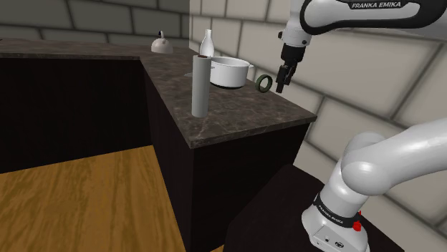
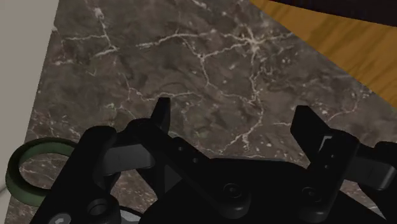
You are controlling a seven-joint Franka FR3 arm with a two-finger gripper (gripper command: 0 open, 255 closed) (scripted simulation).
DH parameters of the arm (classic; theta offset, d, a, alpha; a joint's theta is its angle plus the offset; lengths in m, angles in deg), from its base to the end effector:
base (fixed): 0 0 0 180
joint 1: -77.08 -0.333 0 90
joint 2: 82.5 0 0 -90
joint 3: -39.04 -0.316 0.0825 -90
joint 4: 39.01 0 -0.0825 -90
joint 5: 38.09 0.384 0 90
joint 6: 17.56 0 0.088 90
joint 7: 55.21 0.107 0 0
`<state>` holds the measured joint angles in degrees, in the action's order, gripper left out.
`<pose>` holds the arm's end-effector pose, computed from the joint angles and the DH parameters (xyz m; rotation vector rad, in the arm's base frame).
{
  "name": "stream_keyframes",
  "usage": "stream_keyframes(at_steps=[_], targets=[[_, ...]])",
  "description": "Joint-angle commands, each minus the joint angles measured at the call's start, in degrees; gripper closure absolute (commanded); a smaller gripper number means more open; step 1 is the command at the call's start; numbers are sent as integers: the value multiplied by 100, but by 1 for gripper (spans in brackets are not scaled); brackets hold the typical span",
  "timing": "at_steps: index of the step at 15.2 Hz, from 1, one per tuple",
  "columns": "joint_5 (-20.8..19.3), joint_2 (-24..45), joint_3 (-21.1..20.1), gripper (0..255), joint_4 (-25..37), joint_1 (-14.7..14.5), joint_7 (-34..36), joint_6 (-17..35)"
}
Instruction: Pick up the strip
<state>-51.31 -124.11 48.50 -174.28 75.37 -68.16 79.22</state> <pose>0.3298 -0.0801 0.5762 3.0061 0.2275 0.0433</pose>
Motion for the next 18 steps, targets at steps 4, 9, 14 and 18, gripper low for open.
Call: stream_keyframes(at_steps=[4, 9, 14, 18], targets=[[-392, 502, 867, 0, 414, -171, -1720, 255], [-502, 1295, 1720, 0, 1085, -463, -3416, 552], [-196, 2377, 2566, 0, 2006, -837, -5206, 812], [468, 3494, 3192, 0, 2918, -1056, -6773, 921]])
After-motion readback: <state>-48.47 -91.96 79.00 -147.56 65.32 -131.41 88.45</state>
